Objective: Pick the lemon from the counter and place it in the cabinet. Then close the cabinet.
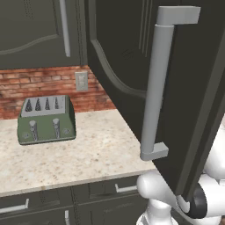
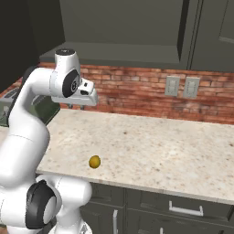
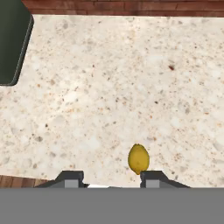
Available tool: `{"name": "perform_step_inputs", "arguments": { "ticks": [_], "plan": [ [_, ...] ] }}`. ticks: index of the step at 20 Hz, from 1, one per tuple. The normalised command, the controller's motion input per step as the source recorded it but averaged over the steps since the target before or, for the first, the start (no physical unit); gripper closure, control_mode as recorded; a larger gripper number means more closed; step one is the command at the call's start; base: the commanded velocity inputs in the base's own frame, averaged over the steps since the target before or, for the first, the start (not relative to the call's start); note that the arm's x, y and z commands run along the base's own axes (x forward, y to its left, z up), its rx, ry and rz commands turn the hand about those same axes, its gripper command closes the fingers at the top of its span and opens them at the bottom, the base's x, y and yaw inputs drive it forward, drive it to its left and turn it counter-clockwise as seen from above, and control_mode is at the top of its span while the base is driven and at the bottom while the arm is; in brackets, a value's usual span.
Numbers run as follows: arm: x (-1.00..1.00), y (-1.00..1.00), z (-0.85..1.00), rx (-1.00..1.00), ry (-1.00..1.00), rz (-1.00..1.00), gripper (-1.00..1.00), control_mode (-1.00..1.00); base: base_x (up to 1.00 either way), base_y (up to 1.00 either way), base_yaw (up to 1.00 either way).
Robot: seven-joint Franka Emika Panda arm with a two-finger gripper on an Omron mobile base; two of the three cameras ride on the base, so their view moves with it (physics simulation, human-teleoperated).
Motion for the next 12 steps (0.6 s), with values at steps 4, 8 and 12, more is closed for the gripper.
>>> {"name": "perform_step_inputs", "arguments": {
  "ticks": [4,8,12],
  "plan": [
    [-0.02,0.00,-0.28,-0.04,0.00,0.00,-1.00,-1.00,0.00,0.00,0.00],
    [-0.35,-0.01,-0.89,-0.04,-0.03,0.00,-1.00,-1.00,0.00,0.00,0.00],
    [-0.28,-0.04,-0.81,-0.02,0.04,0.00,-1.00,-1.00,0.00,0.00,0.00]
  ]
}}
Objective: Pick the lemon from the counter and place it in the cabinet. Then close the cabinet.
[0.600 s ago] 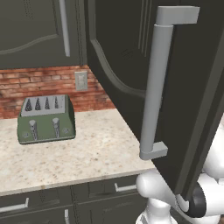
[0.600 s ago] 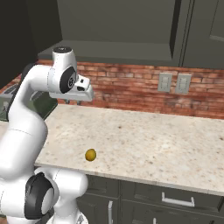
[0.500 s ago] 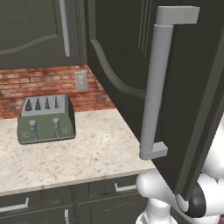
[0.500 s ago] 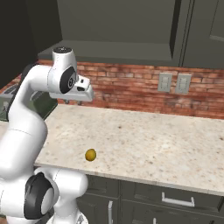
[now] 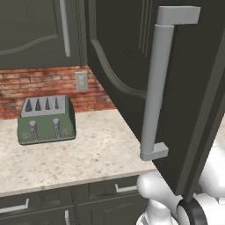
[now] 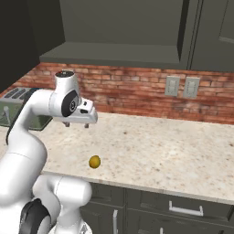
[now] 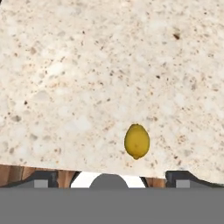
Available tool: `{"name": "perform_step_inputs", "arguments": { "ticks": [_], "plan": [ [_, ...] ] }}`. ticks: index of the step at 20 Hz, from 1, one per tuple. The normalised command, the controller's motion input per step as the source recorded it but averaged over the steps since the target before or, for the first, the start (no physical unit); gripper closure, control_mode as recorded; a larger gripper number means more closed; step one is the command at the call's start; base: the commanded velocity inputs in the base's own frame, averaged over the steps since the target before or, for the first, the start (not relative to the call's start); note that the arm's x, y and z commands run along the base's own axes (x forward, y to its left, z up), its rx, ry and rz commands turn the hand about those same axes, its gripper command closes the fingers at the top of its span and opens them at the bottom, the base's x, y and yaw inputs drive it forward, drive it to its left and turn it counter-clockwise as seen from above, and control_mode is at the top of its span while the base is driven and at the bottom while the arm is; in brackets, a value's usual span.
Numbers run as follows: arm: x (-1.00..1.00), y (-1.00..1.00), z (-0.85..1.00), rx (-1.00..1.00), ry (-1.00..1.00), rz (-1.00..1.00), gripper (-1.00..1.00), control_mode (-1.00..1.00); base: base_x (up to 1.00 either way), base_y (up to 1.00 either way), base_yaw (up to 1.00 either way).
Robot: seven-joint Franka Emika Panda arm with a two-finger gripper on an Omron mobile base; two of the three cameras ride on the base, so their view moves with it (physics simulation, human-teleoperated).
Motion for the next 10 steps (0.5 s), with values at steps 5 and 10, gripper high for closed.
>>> {"name": "perform_step_inputs", "arguments": {
  "ticks": [5,10],
  "plan": [
    [-0.03,-0.10,-0.80,0.00,0.19,0.00,-1.00,-1.00,0.00,0.00,0.00],
    [0.00,-0.27,-0.74,0.00,0.15,0.00,-1.00,-1.00,0.00,0.00,0.00]
  ]
}}
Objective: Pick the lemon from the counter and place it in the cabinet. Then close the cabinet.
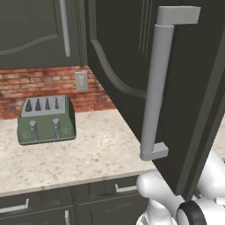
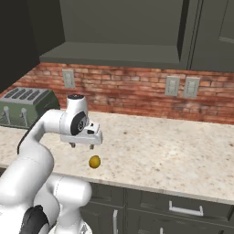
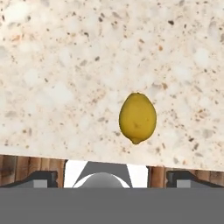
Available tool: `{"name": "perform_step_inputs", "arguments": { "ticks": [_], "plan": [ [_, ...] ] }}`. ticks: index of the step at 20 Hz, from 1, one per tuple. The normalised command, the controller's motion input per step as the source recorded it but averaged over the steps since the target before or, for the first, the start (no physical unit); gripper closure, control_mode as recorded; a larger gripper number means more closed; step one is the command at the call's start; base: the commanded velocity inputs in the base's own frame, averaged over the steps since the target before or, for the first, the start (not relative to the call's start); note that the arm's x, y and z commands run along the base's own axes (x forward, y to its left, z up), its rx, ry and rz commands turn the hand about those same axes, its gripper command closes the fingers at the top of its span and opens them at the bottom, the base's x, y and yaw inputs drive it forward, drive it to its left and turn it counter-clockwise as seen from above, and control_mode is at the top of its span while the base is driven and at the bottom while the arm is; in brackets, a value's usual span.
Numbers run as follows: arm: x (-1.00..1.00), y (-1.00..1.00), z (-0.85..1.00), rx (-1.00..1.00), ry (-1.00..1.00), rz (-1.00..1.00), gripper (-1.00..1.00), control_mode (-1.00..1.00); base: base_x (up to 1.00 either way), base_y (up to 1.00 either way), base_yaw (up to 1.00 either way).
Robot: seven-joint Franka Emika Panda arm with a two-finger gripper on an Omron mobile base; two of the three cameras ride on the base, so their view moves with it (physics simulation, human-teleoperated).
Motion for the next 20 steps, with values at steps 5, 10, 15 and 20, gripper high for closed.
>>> {"name": "perform_step_inputs", "arguments": {
  "ticks": [5,10,15,20],
  "plan": [
    [0.02,-0.46,-0.74,0.00,0.10,0.00,-1.00,-1.00,0.00,0.00,0.00],
    [0.10,-0.23,-0.61,0.00,0.04,0.00,-1.00,-1.00,0.00,0.00,0.00],
    [0.28,-0.03,-0.47,0.00,0.00,0.00,-1.00,-1.00,0.00,0.00,0.00],
    [0.39,0.00,-0.36,0.00,0.00,0.00,-1.00,-1.00,0.00,0.00,0.00]
  ]
}}
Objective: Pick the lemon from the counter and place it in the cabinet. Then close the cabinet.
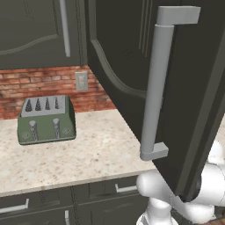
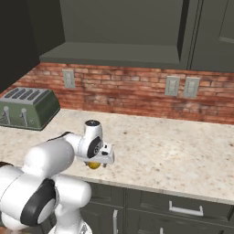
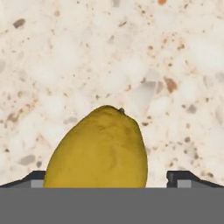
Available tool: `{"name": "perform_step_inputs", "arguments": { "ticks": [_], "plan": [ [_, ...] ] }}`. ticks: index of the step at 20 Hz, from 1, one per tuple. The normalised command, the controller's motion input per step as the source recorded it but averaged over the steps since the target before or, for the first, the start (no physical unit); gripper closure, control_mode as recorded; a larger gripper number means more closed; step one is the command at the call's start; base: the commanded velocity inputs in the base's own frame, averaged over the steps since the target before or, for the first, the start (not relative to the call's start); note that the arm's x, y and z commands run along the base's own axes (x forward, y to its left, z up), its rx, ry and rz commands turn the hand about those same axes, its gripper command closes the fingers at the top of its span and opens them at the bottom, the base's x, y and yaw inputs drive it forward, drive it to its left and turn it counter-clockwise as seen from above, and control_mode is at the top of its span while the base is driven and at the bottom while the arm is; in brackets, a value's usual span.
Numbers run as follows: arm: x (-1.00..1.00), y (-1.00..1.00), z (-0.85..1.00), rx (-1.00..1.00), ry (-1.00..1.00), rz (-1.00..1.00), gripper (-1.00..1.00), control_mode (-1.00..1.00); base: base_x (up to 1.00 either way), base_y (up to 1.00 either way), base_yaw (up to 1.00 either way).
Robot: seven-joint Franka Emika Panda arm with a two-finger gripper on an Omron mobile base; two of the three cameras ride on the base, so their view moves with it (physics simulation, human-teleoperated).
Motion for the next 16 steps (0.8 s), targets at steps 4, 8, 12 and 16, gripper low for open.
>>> {"name": "perform_step_inputs", "arguments": {
  "ticks": [4,8,12,16],
  "plan": [
    [0.46,0.00,-0.27,0.00,0.00,0.00,-1.00,-1.00,0.00,0.00,0.00],
    [-0.13,0.00,-0.10,-0.02,0.01,0.01,1.00,-1.00,0.00,0.00,0.00],
    [-0.19,0.06,0.21,-0.08,-0.02,0.02,1.00,-1.00,0.00,0.00,0.00],
    [-0.19,0.00,0.86,-0.07,-0.22,0.00,1.00,-1.00,0.00,0.00,0.00]
  ]
}}
